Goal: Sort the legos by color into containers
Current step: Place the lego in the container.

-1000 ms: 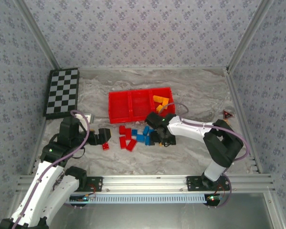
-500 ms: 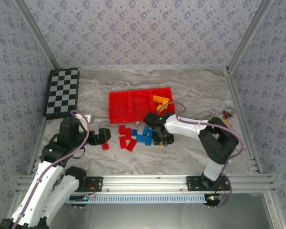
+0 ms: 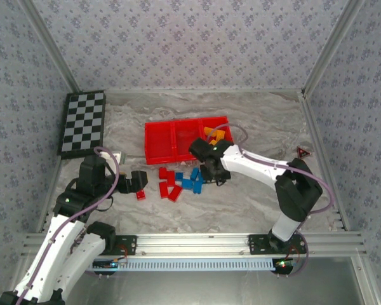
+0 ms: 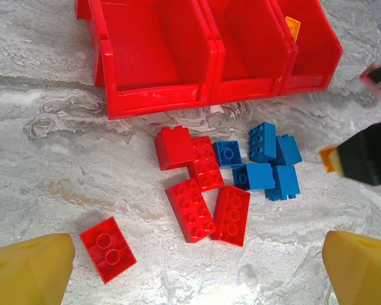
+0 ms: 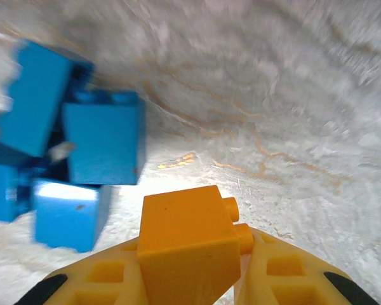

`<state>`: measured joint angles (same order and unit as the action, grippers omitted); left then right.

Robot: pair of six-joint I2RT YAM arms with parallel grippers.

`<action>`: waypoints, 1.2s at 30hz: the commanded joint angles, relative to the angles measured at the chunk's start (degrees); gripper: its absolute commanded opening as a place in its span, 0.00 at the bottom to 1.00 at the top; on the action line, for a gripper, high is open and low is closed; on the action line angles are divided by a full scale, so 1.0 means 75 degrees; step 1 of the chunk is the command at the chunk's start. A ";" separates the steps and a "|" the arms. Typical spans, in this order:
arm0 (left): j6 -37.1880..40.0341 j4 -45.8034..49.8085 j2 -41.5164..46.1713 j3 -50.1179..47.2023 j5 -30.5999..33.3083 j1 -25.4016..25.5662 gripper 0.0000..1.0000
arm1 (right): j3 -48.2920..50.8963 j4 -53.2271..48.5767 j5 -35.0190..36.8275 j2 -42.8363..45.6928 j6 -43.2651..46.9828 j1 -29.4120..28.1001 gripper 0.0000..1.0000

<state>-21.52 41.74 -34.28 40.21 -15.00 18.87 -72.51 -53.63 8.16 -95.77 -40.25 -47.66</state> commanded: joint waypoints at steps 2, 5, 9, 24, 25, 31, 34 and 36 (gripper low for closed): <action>0.0045 -0.0162 0.0036 -0.0008 -0.0027 0.0056 1.00 | -0.1433 -0.0990 0.0599 0.0456 0.0973 0.0428 0.27; 0.0045 -0.0162 0.0047 -0.0005 -0.0032 0.0050 1.00 | -0.2477 -0.1226 0.0673 0.0193 0.1678 0.1052 0.28; 0.0057 -0.0162 0.0060 -0.0012 -0.0038 0.0051 1.00 | -0.3588 -0.1131 0.0234 -0.0526 0.2599 0.2024 0.28; 0.0068 -0.0174 0.0083 -0.0023 -0.0078 0.0062 1.00 | -0.7599 -0.1995 -0.1166 -0.4701 0.3714 0.3339 0.29; 0.0068 -0.0174 0.0084 -0.0018 -0.0079 0.0062 1.00 | -0.7607 -0.1961 -0.1217 -0.4759 0.3692 0.3342 0.31; 0.0074 -0.0198 0.0048 -0.0017 -0.0155 0.0062 1.00 | -0.7610 -0.2071 -0.1153 -0.4812 0.3704 0.3305 0.64; 0.0075 -0.0198 0.0048 -0.0017 -0.0141 0.0064 1.00 | -0.7603 -0.2138 -0.0906 -0.4674 0.3732 0.3273 0.75; 0.0079 -0.0198 0.0048 -0.0017 -0.0138 0.0062 1.00 | -0.7605 -0.2197 -0.0788 -0.4510 0.3739 0.3227 0.81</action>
<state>-21.52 41.74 -34.20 40.21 -15.05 18.90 -127.76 -67.24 0.45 -132.42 -12.47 -22.92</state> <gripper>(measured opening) 0.996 0.789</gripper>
